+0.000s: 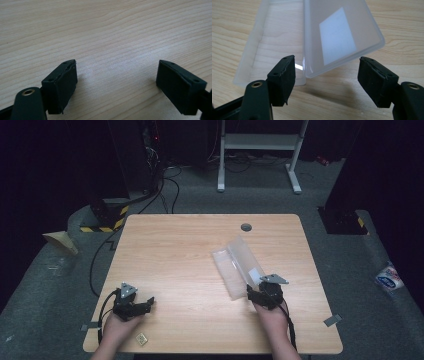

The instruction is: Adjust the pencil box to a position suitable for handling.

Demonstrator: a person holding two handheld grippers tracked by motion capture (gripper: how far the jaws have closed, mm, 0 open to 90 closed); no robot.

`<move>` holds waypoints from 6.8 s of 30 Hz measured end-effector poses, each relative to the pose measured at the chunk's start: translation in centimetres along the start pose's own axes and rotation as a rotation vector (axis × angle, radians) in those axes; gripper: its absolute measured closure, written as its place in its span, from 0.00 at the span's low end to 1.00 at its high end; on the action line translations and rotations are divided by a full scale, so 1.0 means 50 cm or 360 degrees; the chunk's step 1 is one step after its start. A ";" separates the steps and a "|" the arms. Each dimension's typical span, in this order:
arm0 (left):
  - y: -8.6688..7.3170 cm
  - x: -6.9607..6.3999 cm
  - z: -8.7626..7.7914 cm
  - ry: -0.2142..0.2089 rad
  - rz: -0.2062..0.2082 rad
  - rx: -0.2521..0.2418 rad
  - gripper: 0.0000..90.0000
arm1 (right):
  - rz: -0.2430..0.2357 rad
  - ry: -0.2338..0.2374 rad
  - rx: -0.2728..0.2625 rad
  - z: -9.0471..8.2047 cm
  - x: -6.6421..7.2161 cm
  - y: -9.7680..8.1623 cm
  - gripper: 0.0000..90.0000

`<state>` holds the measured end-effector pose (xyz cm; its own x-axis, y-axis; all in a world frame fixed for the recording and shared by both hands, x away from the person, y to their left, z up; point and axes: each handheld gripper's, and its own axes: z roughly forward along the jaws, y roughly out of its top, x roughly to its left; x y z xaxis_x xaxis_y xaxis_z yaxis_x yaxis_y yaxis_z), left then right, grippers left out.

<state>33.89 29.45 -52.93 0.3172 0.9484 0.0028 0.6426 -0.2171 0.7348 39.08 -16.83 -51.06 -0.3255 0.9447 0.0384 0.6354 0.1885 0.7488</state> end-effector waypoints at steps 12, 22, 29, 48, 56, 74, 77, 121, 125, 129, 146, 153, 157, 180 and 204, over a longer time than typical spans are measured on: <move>0.000 0.000 0.001 -0.0001 0.0002 -0.0002 0.19 | -0.0013 -0.0104 -0.0009 0.006 -0.055 0.017 0.35; 0.000 0.001 0.000 0.0007 0.0017 0.0001 0.20 | 0.0001 -0.0040 -0.0069 -0.030 -0.025 0.005 0.40; 0.001 0.001 0.000 0.0006 0.0018 0.0001 0.20 | -0.0054 0.0040 -0.0071 -0.041 0.025 -0.021 0.40; 0.000 0.001 0.000 0.0003 0.0020 -0.0001 0.20 | -0.0158 -0.0082 0.0017 -0.016 0.020 -0.031 0.38; 0.000 0.001 0.000 0.0003 0.0020 -0.0001 0.20 | -0.0118 -0.0123 0.0023 -0.016 -0.015 -0.029 0.38; 0.000 0.001 0.000 0.0002 0.0021 -0.0001 0.20 | -0.0075 -0.0122 -0.0051 -0.015 -0.057 0.011 0.44; 0.000 0.001 0.000 0.0002 0.0020 -0.0001 0.20 | -0.0061 -0.0115 -0.0088 -0.015 -0.061 0.040 0.48; 0.000 0.001 0.000 -0.0001 0.0025 -0.0005 0.20 | -0.0192 0.0059 0.0025 0.033 0.021 0.010 0.84; 0.000 0.001 0.000 -0.0001 0.0025 -0.0005 0.20 | -0.0199 0.0063 0.0019 0.031 0.027 0.008 0.83; 0.000 0.001 0.000 -0.0001 0.0026 -0.0005 0.20 | -0.0198 0.0060 0.0014 0.032 0.028 0.006 0.83; 0.000 0.001 0.000 -0.0001 0.0024 -0.0007 0.20 | -0.0201 0.0055 0.0019 0.034 0.027 0.009 0.83; 0.000 0.001 0.000 -0.0002 0.0026 -0.0005 0.20 | -0.0202 0.0057 0.0013 0.033 0.026 0.009 0.83; 0.000 0.001 0.000 -0.0002 0.0026 -0.0006 0.20 | -0.0212 0.0054 0.0014 0.035 0.027 0.009 0.83; 0.016 0.010 -0.025 0.0002 0.0143 0.0055 0.32 | -0.0110 -0.0141 -0.0072 -0.054 -0.092 -0.034 0.54; -0.100 -0.045 -0.189 -0.0343 0.0091 -0.0042 0.36 | -0.0106 -0.0213 0.0010 -0.049 -0.098 -0.071 0.51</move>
<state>23.36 30.60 -50.21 0.4958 0.8629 -0.0979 0.6019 -0.2601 0.7551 36.69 -22.78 -52.26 -0.2711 0.9574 -0.0998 0.6202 0.2530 0.7425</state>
